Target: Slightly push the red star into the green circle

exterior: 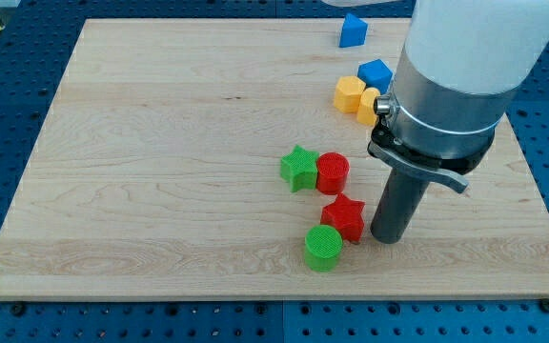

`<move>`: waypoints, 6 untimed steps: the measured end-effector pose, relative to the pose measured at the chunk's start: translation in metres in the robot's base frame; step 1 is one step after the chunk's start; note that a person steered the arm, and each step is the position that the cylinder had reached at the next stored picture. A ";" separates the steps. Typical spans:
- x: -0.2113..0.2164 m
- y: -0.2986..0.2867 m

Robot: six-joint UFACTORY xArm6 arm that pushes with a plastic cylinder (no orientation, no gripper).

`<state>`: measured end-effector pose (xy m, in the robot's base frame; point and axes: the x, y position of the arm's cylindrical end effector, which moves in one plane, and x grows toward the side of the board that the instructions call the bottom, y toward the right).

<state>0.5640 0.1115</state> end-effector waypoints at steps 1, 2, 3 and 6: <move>0.000 -0.003; -0.003 -0.003; -0.007 -0.003; -0.007 -0.005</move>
<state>0.5575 0.1064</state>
